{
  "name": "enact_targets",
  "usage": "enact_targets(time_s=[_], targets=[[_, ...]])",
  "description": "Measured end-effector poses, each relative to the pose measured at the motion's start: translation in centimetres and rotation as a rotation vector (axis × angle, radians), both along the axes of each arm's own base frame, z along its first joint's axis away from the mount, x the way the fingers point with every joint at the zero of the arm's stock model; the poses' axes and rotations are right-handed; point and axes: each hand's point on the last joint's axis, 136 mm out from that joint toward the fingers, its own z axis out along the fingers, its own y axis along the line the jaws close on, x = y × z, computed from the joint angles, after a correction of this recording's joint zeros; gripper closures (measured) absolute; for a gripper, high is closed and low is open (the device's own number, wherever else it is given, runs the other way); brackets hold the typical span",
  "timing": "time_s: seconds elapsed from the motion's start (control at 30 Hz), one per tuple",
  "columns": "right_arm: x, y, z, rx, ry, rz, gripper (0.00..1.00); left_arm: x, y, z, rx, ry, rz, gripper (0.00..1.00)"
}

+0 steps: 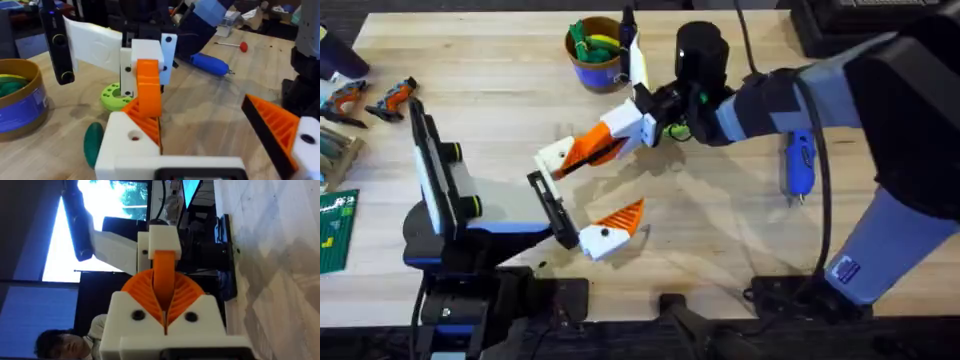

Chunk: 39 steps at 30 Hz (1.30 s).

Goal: Pick up the gripper from the table and insert it into the empty holder that is missing its gripper. Then pick up a screw, insert it into the mounting hole, and use the screwdriver to tighten it. Finally, clean up the table by picking up the vegetable and placing it into the bucket.

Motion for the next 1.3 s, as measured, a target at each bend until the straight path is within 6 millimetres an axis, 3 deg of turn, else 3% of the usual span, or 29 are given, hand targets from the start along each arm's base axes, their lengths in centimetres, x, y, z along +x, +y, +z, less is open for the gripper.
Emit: enact_targets(time_s=[1.3], targets=[[-0.35,0.05,-0.12,-0.019,0.019,-0.055,0.991,0.02,0.02,0.00,-0.007,0.012,0.002,0.015]])
